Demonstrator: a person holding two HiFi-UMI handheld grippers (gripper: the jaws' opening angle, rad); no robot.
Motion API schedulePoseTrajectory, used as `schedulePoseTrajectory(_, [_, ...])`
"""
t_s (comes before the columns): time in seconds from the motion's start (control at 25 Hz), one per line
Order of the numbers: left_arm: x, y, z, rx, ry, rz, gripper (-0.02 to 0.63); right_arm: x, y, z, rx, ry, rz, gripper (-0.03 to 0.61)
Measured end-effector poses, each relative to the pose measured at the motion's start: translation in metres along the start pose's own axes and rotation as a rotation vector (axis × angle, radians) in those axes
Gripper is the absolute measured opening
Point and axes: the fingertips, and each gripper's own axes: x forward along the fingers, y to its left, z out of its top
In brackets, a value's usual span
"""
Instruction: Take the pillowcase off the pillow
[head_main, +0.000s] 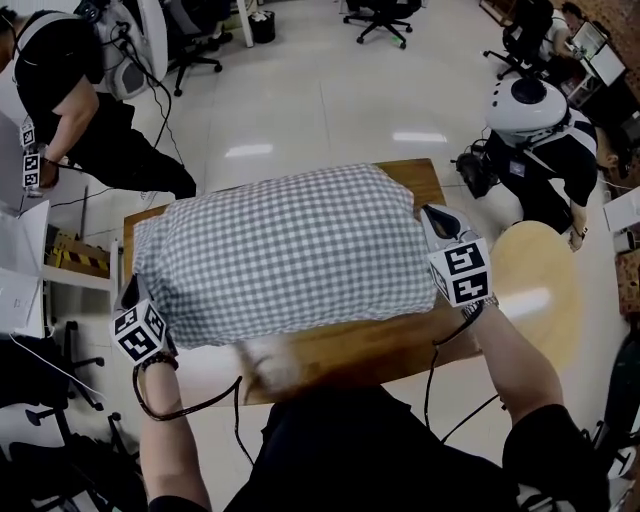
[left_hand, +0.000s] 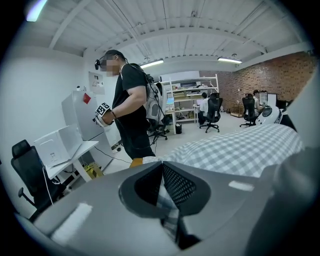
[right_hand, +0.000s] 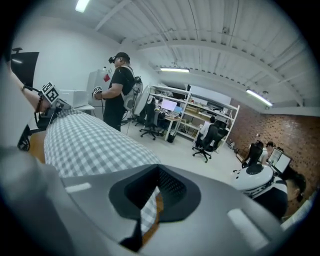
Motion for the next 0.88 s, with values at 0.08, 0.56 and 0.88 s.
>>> schedulePoseTrajectory(0.08, [0.002, -0.001, -0.001, 0.003, 0.005, 0.007, 0.006, 0.002, -0.010, -0.013, 0.006, 0.018, -0.007, 0.002])
schedulePoseTrajectory(0.56, [0.008, -0.027, 0.011, 0.020, 0.040, 0.056, 0.006, 0.042, -0.058, -0.121, 0.251, 0.216, 0.132, 0.066])
schedulePoseTrajectory(0.88, [0.008, -0.046, 0.011, 0.019, 0.044, 0.078, 0.006, 0.052, -0.045, -0.153, 0.586, 0.244, 0.416, 0.180])
